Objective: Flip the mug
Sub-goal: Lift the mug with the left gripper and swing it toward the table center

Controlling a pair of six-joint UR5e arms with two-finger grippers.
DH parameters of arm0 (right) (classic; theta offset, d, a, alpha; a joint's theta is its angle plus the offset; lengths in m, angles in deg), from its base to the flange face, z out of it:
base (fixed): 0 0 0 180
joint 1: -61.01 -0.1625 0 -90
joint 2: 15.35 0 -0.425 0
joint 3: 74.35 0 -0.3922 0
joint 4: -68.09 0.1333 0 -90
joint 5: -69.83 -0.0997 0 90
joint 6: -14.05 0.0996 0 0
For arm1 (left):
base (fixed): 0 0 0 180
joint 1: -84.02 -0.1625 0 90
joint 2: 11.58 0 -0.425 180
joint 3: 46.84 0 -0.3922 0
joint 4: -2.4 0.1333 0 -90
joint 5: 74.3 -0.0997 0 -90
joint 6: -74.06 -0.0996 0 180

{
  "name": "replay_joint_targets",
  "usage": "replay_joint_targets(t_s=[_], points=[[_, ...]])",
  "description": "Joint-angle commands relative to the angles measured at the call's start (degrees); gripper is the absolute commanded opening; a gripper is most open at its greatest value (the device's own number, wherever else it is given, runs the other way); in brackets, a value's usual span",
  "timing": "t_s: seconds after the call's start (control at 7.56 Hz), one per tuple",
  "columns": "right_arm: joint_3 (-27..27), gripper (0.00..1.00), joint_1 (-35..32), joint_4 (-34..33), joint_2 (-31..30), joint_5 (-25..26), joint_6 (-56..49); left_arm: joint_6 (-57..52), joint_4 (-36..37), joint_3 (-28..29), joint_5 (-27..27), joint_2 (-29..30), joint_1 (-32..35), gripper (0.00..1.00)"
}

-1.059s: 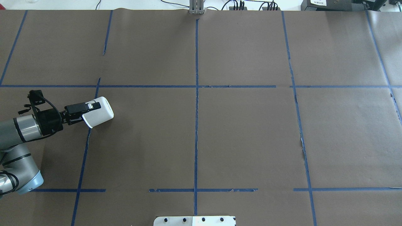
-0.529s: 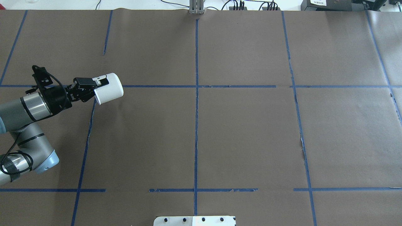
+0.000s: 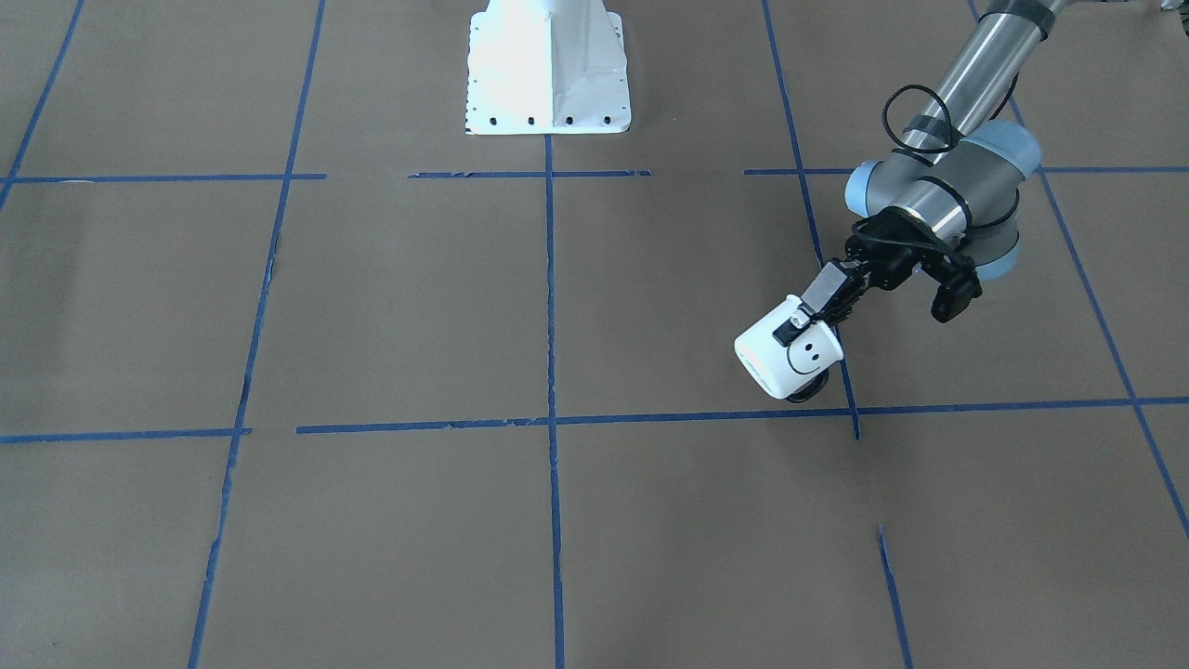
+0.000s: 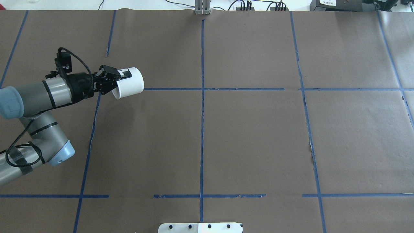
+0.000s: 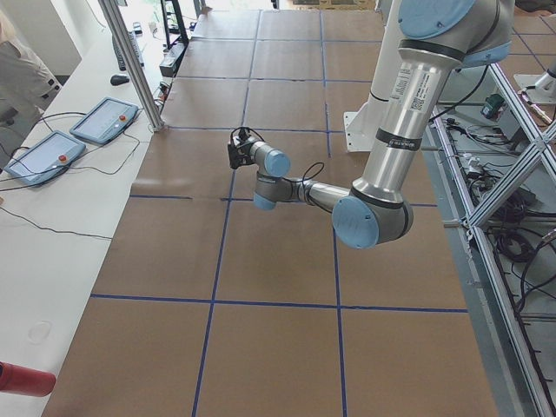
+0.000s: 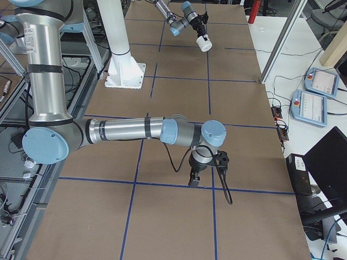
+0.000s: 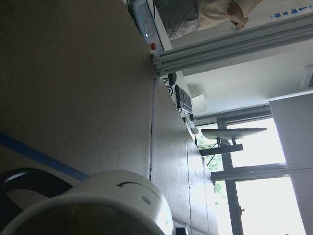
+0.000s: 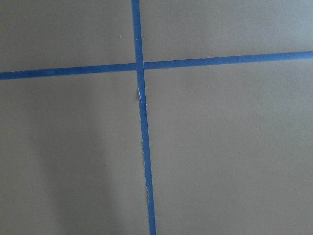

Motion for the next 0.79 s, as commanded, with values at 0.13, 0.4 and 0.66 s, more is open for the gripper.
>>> replay_joint_targets(t_s=[0.13,0.4,0.66], points=[[0.0,1.00,0.0,0.0,0.0,0.0,0.0,-5.0,33.2,-6.2,9.9,11.4,-0.6,0.00],[0.0,1.00,0.0,0.0,-0.1,0.0,0.0,-8.1,51.4,-5.6,16.6,19.2,-1.8,0.00],[0.0,1.00,0.0,0.0,0.0,0.0,0.0,-15.0,71.7,-5.3,16.5,26.8,-4.7,0.00]])
